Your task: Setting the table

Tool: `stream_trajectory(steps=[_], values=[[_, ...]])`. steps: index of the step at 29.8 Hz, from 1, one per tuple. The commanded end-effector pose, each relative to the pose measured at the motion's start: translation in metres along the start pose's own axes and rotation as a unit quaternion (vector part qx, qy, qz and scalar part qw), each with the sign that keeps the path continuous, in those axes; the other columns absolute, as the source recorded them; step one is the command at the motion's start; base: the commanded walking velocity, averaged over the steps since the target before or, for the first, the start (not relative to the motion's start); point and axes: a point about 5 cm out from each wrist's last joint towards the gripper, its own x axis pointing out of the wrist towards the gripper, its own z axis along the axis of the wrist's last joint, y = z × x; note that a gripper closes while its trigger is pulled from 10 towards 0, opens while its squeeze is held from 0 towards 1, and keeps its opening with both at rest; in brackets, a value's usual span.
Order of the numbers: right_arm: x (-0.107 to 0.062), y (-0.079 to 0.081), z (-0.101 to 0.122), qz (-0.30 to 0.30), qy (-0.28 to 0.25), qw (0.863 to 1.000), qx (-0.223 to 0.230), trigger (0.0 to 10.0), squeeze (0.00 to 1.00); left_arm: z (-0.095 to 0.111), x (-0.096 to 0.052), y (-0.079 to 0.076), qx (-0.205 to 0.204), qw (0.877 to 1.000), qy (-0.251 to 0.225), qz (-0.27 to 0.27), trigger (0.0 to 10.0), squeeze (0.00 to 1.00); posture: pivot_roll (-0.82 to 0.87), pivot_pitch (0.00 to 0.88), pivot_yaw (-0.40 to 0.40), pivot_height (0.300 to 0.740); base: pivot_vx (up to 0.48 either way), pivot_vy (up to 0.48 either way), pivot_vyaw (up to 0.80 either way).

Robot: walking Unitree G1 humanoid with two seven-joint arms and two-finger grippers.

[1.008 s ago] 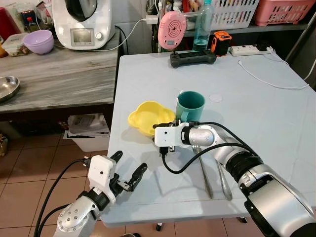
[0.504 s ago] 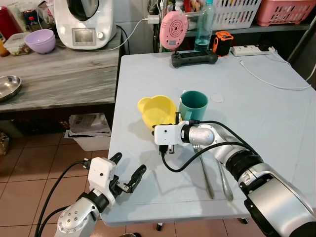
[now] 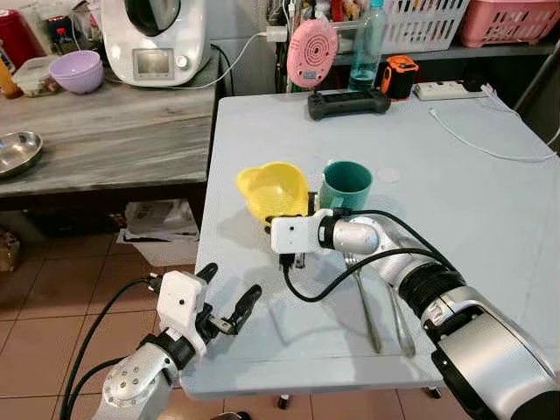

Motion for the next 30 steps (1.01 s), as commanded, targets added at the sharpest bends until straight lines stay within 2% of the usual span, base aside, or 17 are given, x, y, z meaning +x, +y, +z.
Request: stream_trajectory(steps=[1, 3, 4, 5, 7, 8, 9, 10, 11, 12, 13, 14, 18, 23, 26, 30], values=[[0.001, -0.010, 0.012, -0.028, -0.033, 0.999, -0.001, 0.0, 0.00, 0.006, -0.001, 0.004, 0.012, 1.000, -0.005, 0.015, 10.0, 0.00, -0.06, 0.052, 0.059, 0.740, 0.000, 0.000, 0.00], [-0.003, -0.019, 0.023, -0.100, -0.072, 0.992, 0.029, 0.0, 0.00, 0.015, 0.000, 0.016, 0.024, 0.998, -0.025, 0.059, 10.0, 0.00, -0.06, 0.046, 0.050, 0.740, 0.000, 0.000, 0.00], [-0.003, -0.019, 0.023, -0.100, -0.072, 0.992, 0.029, 0.0, 0.00, 0.015, 0.000, 0.016, 0.024, 0.998, -0.025, 0.059, 10.0, 0.00, -0.06, 0.046, 0.050, 0.740, 0.000, 0.000, 0.00], [-0.008, -0.023, 0.030, -0.146, -0.093, 0.984, 0.051, 0.0, 0.00, 0.019, 0.002, 0.024, 0.019, 0.995, -0.037, 0.088, 10.0, 0.00, -0.06, 0.045, 0.046, 0.740, 0.000, 0.000, 0.00], [-0.013, -0.025, 0.035, -0.189, -0.108, 0.974, 0.065, 0.0, 0.00, 0.022, 0.002, 0.031, 0.015, 0.992, -0.046, 0.114, 10.0, 0.00, -0.06, 0.045, 0.047, 0.740, 0.000, 0.000, 0.00], [-0.016, -0.026, 0.037, -0.212, -0.113, 0.968, 0.070, 0.4, 0.00, 0.023, 0.001, 0.036, 0.016, 0.990, -0.049, 0.128, 10.0, 0.00, -0.06, 0.045, 0.047, 0.740, 0.000, 0.000, 0.00], [-0.019, -0.026, 0.038, -0.226, -0.114, 0.965, 0.073, 0.4, 0.00, 0.023, 0.002, 0.039, 0.019, 0.989, -0.050, 0.136, 10.0, 0.00, -0.06, 0.046, 0.049, 0.740, 0.000, 0.000, 0.00], [-0.022, -0.027, 0.038, -0.241, -0.112, 0.961, 0.076, 1.6, 0.00, 0.024, 0.002, 0.041, 0.020, 0.988, -0.052, 0.142, 10.0, 0.00, -0.06, 0.046, 0.049, 0.740, 0.000, 0.000, 0.00], [-0.029, -0.030, 0.038, -0.269, -0.108, 0.954, 0.083, 3.5, 0.00, 0.025, 0.002, 0.044, 0.019, 0.987, -0.053, 0.151, 10.0, 0.00, -0.06, 0.046, 0.049, 0.740, 0.000, 0.000, 0.00], [-0.035, -0.032, 0.036, -0.290, -0.101, 0.948, 0.088, 10.0, 0.00, 0.025, 0.001, 0.046, 0.023, 0.986, -0.053, 0.157, 10.0, 0.00, -0.07, 0.047, 0.052, 0.740, 0.000, 0.000, 0.00], [-0.037, -0.033, 0.036, -0.296, -0.098, 0.946, 0.088, 10.0, 0.00, 0.025, 0.001, 0.047, 0.024, 0.985, -0.053, 0.159, 10.0, 0.00, -0.07, 0.047, 0.052, 0.740, 0.000, 0.000, 0.00], [-0.047, -0.036, 0.033, -0.324, -0.087, 0.939, 0.080, 10.0, 0.00, 0.025, 0.001, 0.050, 0.028, 0.983, -0.056, 0.172, 10.0, 0.00, -0.07, 0.047, 0.052, 0.740, 0.000, 0.000, 0.00], [-0.067, -0.038, 0.024, -0.371, -0.052, 0.924, 0.081, 10.0, 0.00, 0.026, 0.002, 0.056, 0.030, 0.978, -0.061, 0.195, 10.0, 0.00, -0.09, 0.050, 0.061, 0.740, 0.000, 0.000, 0.00], [-0.093, -0.032, 0.016, -0.423, -0.002, 0.902, 0.085, 10.0, 0.00, 0.022, 0.005, 0.058, 0.021, 0.978, -0.060, 0.199, 10.0, 0.00, -0.11, 0.054, 0.068, 0.740, 0.000, 0.000, 0.00], [-0.101, -0.028, 0.014, -0.435, 0.010, 0.896, 0.092, 10.0, 0.00, 0.020, 0.007, 0.058, 0.016, 0.979, -0.056, 0.193, 10.0, 0.00, -0.13, 0.059, 0.075, 0.740, 0.000, 0.000, 0.00], [-0.104, -0.023, 0.014, -0.435, 0.017, 0.895, 0.101, 10.0, 0.00, 0.018, 0.009, 0.058, 0.014, 0.980, -0.054, 0.189, 10.0, 0.00, -0.13, 0.060, 0.076, 0.740, 0.000, 0.000, 0.00]])
